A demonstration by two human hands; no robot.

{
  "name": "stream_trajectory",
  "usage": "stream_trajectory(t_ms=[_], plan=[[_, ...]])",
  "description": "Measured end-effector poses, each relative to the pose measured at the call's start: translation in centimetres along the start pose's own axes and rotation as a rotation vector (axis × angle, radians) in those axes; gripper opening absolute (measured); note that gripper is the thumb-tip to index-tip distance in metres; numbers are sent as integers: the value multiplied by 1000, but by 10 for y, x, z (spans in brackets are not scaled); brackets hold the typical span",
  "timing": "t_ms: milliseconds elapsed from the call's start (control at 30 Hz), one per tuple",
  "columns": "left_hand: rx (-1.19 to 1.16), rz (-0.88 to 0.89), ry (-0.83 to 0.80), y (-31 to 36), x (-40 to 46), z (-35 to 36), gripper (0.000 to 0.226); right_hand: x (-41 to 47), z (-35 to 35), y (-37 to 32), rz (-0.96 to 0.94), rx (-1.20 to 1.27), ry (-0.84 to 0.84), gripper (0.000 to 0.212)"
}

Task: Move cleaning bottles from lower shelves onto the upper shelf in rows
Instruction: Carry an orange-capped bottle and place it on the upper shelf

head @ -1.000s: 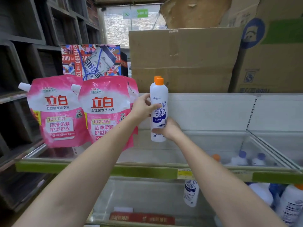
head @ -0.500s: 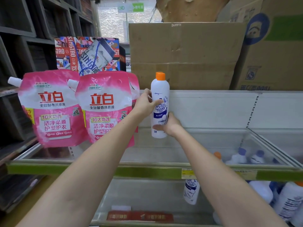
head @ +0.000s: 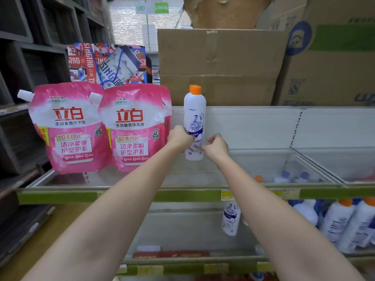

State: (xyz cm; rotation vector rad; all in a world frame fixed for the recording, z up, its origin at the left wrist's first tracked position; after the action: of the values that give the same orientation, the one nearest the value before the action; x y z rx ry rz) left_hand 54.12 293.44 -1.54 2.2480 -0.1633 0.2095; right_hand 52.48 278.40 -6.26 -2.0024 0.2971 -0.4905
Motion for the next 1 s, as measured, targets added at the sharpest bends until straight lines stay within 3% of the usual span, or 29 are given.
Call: stream_trajectory(t_ms=[200,467,633,833,1000], plan=[[114,204,-162,25,-34,58,6,-22,-69,36,26,-21,93,15],[161,468,-353,102,-80,151,12,-62,-194,99,173,-71,194,24],[190,618,-413,152,-122,202,9,-82,-250,128,144,-151,213,22],[287,632,-470,188,-159,258,10,-112,-314,188,241,-216,128,22],[392,588,-574,188,-195,321,12,-130,-353,239,285,-231,50,3]])
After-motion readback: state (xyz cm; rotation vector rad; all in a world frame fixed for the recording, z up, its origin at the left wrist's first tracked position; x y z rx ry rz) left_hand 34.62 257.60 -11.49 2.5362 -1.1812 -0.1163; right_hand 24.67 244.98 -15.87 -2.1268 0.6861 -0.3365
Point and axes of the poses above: each hand's wrist, its own x-axis towards the middle knuckle, its own z-axis out of the palm, y = z × x, the point moved 4 cm from there along x, towards the middle knuckle, and after that the axes turned 2 degrees about x, right-handed, at the moved point
